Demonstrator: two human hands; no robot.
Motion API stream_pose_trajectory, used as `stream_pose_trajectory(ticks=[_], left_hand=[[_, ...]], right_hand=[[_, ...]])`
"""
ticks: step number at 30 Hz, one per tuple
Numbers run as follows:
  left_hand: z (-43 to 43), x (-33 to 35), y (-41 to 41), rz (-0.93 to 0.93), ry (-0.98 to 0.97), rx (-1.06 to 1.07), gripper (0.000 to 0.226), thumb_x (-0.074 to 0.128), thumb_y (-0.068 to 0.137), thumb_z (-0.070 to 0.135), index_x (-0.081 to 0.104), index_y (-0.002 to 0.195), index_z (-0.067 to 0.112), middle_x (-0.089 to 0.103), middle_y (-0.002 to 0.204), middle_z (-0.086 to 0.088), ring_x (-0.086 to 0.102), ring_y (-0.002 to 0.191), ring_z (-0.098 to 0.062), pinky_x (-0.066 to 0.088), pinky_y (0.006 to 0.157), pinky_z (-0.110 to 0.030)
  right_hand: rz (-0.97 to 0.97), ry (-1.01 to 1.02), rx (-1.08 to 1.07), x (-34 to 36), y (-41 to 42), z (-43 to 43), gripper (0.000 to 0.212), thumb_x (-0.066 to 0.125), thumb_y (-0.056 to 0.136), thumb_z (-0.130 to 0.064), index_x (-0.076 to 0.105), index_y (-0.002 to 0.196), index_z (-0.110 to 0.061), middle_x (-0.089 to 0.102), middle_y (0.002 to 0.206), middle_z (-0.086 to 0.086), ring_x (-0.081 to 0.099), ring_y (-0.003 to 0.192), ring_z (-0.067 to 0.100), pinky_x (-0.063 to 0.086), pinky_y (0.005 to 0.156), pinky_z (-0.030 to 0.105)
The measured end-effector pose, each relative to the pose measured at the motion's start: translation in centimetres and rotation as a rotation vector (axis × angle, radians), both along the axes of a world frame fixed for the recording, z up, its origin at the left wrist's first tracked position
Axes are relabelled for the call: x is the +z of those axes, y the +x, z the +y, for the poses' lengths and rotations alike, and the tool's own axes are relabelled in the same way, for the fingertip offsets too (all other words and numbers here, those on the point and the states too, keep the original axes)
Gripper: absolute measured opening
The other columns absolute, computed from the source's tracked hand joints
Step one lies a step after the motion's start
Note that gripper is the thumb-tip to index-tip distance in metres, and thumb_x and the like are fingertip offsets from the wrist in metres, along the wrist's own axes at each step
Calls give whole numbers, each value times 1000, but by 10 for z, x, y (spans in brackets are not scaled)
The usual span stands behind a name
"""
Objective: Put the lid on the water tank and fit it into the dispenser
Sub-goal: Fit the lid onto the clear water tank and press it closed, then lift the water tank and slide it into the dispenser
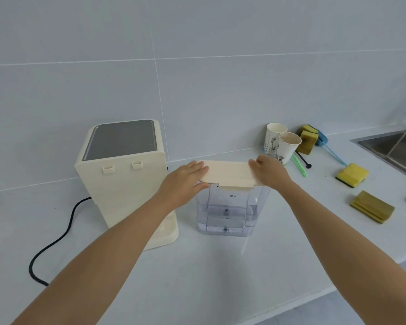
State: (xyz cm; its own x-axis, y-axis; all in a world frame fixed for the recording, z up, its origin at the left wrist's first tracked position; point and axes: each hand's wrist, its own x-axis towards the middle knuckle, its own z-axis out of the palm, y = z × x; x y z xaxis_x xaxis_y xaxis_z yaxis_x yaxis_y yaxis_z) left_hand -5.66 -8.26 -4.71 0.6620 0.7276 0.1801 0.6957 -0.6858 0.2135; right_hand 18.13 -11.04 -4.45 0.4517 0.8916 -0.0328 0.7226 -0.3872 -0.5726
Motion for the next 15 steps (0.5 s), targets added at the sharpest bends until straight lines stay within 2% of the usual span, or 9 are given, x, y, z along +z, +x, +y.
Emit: stream_pose_trajectory(ticks=[4,7,11,13,15], left_hand=[[3,0,-2,-59,-74,-18,50,43,90,37,32,137,22,24,152,2,21,140,-12,27,108,-30],[4,-2,-3,-40,-63,-17,52,41,90,40,29,138,24,21,153,3,24,139,-16,29,107,-33],[7,-7,-4,-36,-70,11,69,44,84,51,14,141,27,10,155,6,30,135,-25,33,105,-38],[7,-11,-4,-88,-160,55,85,51,78,57,2,142,30,6,156,8,31,135,-24,34,103,-38],[9,-17,-2,-159,-320,106,101,60,71,57,-7,141,29,5,156,6,28,137,-21,33,103,-35]], right_hand=[[-12,-16,-31,-1,-1,-12,32,36,83,-40,49,77,-11,50,70,3,47,75,25,29,54,26],[61,-17,-43,3,0,-20,34,36,84,-40,54,86,-11,53,80,4,48,79,23,33,61,29],[309,84,34,0,6,-40,42,36,88,-46,50,112,-15,55,112,6,47,97,20,36,69,27],[461,127,96,-7,10,-52,51,36,89,-48,37,131,-20,43,135,5,42,116,19,36,87,28],[625,133,126,-14,13,-62,64,39,87,-48,15,142,-25,26,148,3,32,127,16,28,101,30]])
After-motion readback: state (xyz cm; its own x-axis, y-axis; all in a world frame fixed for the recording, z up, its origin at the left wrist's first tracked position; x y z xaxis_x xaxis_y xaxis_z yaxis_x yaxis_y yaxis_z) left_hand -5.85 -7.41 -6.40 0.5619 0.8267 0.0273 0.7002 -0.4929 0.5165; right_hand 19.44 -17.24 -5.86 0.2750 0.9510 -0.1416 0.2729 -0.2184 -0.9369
